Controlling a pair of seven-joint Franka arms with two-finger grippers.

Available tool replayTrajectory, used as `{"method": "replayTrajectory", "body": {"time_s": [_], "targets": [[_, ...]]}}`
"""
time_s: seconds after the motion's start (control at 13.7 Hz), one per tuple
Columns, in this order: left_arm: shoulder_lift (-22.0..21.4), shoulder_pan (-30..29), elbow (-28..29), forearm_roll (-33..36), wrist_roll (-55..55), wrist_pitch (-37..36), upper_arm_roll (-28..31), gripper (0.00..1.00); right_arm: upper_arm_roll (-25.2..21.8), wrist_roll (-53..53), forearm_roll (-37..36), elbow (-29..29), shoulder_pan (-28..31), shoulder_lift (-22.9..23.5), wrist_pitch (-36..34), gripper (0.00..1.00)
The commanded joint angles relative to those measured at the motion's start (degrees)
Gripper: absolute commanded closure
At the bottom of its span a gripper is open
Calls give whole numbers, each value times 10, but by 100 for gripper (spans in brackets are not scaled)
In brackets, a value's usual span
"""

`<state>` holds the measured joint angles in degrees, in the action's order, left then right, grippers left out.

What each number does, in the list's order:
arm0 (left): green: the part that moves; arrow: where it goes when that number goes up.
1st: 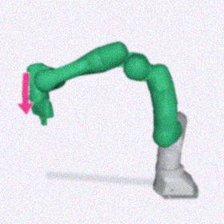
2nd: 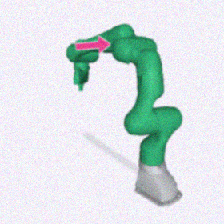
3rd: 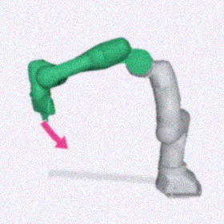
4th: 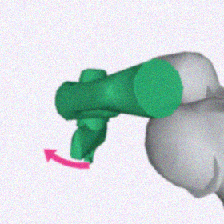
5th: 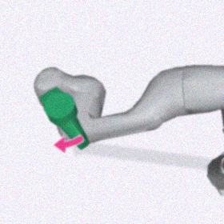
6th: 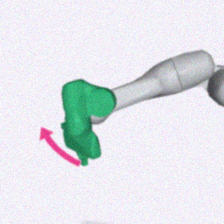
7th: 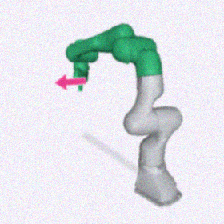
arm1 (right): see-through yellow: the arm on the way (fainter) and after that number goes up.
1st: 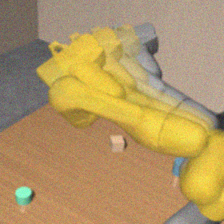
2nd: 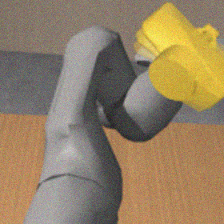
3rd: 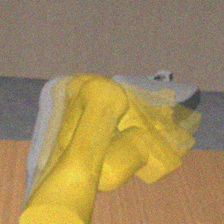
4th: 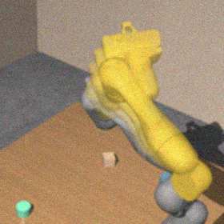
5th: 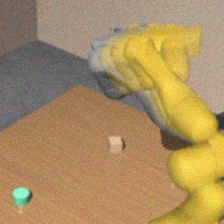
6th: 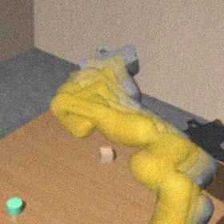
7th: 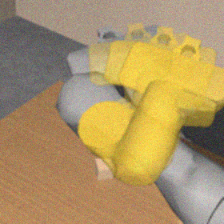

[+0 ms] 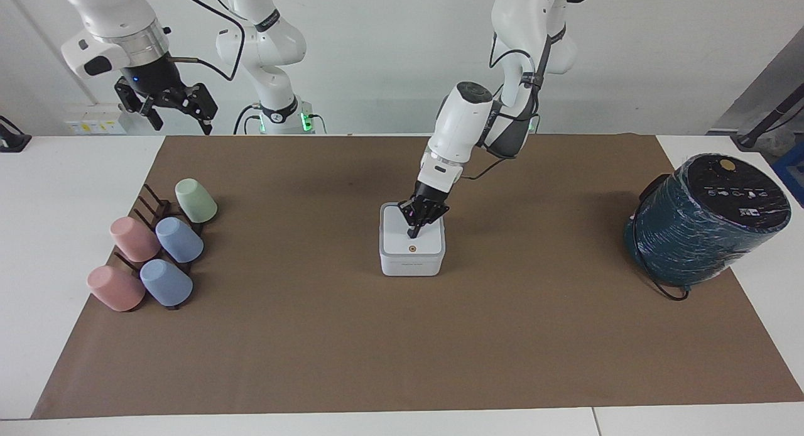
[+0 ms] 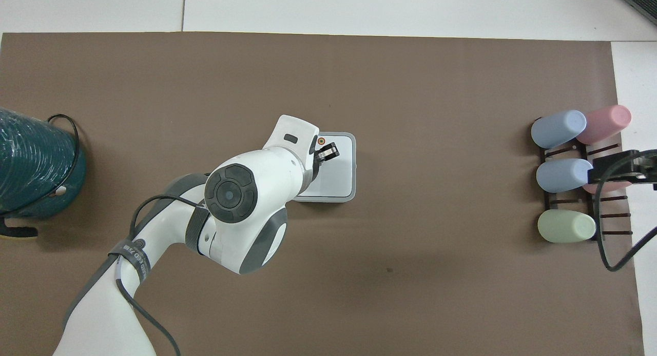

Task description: Close trash can lid

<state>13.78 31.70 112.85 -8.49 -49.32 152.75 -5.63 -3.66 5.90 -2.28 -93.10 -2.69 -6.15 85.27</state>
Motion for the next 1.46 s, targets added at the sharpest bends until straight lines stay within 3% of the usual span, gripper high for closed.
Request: {"method": "replayTrajectory", "body": {"time_s": [0.0,0.59,0.88,1.39], "targets": [[33,-6,3,-7,7,26,-1,100,1,-14,12,-9,3,-11,-5,0],[31,-10,-56,-7,5,-62,0,100,1,-14,12,-9,3,-11,-5,0],[25,-10,-60,-7,5,-84,2,100,1,-14,12,-9,3,-11,-5,0],[5,-49,-220,4,8,-387,7,100,1,-14,12,-9,3,-11,-5,0]]}}
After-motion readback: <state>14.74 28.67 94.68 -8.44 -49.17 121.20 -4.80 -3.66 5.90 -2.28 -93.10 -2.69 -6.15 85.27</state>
